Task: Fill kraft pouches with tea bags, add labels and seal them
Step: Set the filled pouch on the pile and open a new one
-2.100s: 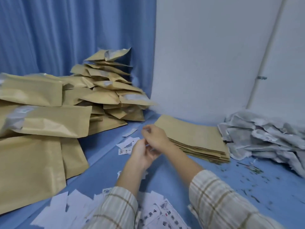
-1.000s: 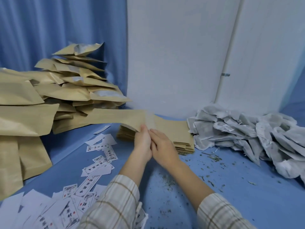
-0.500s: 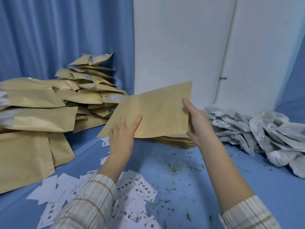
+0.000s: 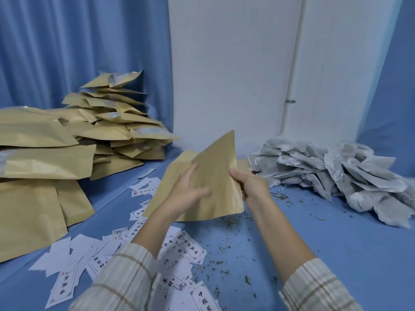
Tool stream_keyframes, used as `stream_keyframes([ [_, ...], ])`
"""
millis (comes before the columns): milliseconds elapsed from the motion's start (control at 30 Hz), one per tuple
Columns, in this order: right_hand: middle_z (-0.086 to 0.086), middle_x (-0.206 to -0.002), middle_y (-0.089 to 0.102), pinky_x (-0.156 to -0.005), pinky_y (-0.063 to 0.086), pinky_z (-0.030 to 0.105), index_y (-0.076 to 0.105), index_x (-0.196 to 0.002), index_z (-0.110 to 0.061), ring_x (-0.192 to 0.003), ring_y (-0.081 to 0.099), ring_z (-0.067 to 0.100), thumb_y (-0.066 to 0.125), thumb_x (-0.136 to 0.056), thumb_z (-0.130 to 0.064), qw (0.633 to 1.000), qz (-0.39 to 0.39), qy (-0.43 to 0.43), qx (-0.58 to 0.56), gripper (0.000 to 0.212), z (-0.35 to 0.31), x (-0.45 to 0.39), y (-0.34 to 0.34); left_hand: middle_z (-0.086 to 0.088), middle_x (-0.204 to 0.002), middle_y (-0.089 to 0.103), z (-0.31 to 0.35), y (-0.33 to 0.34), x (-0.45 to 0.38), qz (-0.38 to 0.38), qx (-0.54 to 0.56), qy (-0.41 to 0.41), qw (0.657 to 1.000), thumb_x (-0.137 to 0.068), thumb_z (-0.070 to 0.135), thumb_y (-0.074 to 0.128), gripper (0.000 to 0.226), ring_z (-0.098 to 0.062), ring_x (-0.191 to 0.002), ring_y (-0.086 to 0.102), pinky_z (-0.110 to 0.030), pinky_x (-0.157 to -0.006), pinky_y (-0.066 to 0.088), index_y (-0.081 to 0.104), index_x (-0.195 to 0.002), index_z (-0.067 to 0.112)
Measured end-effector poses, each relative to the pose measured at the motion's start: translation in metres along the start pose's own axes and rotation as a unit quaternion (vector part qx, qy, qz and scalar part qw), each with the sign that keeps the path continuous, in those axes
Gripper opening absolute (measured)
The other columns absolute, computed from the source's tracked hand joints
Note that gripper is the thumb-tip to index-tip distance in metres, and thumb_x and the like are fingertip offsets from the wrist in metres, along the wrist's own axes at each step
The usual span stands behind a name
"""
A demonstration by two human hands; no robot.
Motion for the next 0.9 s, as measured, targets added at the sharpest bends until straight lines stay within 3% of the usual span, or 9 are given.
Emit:
stream_keyframes([
  [133,0.014,-0.079,0.071,-0.075,0.056,0.034,0.070,-0.082,0.000,-0.073,0.068,0.024,0.074,-0.071,0.000,0.999,-0.010,-0.032,0.032,0.011,0.013,-0.001,0.004,-0.006,-0.128,0.051,0.019,0.033,-0.010,0.078,0.205,-0.098,0.971,-0.076,0.046,0.070,0.073,-0.026,-0.108,0.058,-0.039,-0.083,0.054,0.040,-0.135,0.014],
  [233,0.011,-0.072,0.073,-0.074,0.057,0.036,0.075,-0.073,-0.011,-0.067,0.069,0.022,0.077,-0.069,-0.006,0.992,-0.015,-0.067,0.104,0.007,0.017,0.002,0.003,-0.008,-0.111,0.062,0.021,0.044,-0.016,0.142,0.213,-0.108,0.961,-0.078,0.043,0.070,0.052,-0.025,-0.094,0.064,-0.035,-0.063,0.058,0.052,-0.117,0.014],
  [300,0.009,-0.070,0.074,-0.072,0.058,0.035,0.075,-0.068,-0.013,-0.067,0.071,0.021,0.079,-0.069,-0.010,0.989,-0.023,-0.076,0.128,0.005,0.018,0.002,0.000,-0.008,-0.103,0.066,0.018,0.045,-0.017,0.185,0.201,-0.092,0.957,-0.079,0.042,0.068,0.038,-0.024,-0.088,0.066,-0.038,-0.061,0.059,0.058,-0.104,0.016],
  [433,0.013,-0.075,0.074,-0.056,0.055,0.024,0.074,-0.076,-0.008,-0.062,0.070,0.020,0.081,-0.066,-0.012,0.989,-0.078,-0.055,0.109,0.013,0.014,0.002,-0.003,-0.010,-0.092,0.069,0.010,0.049,-0.016,0.180,0.250,-0.053,0.950,-0.082,0.041,0.067,0.034,-0.029,-0.080,0.069,-0.035,-0.055,0.057,0.066,-0.095,0.009],
  [567,0.009,-0.075,0.074,-0.060,0.057,0.025,0.070,-0.077,-0.007,-0.065,0.070,0.019,0.079,-0.068,-0.017,0.990,-0.102,-0.016,0.096,0.016,0.015,0.000,-0.010,-0.014,-0.083,0.069,0.007,0.055,-0.018,0.162,0.270,-0.046,0.948,-0.093,0.030,0.056,0.028,-0.031,-0.074,0.069,-0.029,-0.050,0.054,0.064,-0.074,0.010],
  [700,0.007,-0.080,0.069,-0.074,0.055,0.026,0.061,-0.071,-0.011,-0.069,0.066,0.017,0.077,-0.072,-0.016,0.988,-0.084,-0.067,0.113,0.017,0.011,0.000,-0.017,-0.019,-0.071,0.062,0.011,0.054,-0.021,0.198,0.061,0.006,0.978,-0.096,0.021,0.045,0.038,-0.036,-0.072,0.062,-0.034,-0.066,0.052,0.054,-0.065,-0.001],
  [767,-0.006,-0.070,0.065,-0.063,0.047,0.014,0.054,-0.070,-0.017,-0.066,0.062,0.008,0.072,-0.079,-0.020,0.928,-0.021,-0.223,0.299,0.020,-0.004,0.008,-0.017,-0.015,-0.067,0.060,0.020,0.056,-0.019,0.203,-0.032,0.035,0.978,-0.096,0.018,0.042,0.038,-0.033,-0.069,0.059,-0.034,-0.062,0.045,0.047,-0.060,0.006],
  [833,-0.009,-0.059,0.049,-0.054,0.034,0.026,0.039,-0.077,-0.015,-0.059,0.052,0.018,0.053,-0.092,-0.025,0.789,0.003,-0.353,0.503,0.023,-0.010,0.019,-0.007,-0.016,-0.072,0.062,0.031,0.062,-0.017,0.196,-0.122,0.073,0.970,-0.095,0.014,0.040,0.033,-0.028,-0.066,0.053,-0.032,-0.058,0.035,0.048,-0.063,0.010],
  [900,-0.007,-0.057,0.035,-0.053,0.025,0.031,0.028,-0.082,-0.014,-0.058,0.040,0.027,0.039,-0.097,-0.025,0.720,-0.006,-0.401,0.566,0.021,-0.008,0.024,0.001,-0.018,-0.072,0.062,0.040,0.065,-0.016,0.192,-0.181,0.104,0.959,-0.093,0.012,0.040,0.030,-0.026,-0.062,0.047,-0.026,-0.053,0.023,0.051,-0.066,0.007],
])
Point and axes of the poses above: each hand's wrist, its own x-axis away from the middle knuckle, its own y-axis out of the palm, z = x × y, the point moved 5 cm from there along -x, towards the middle knuckle
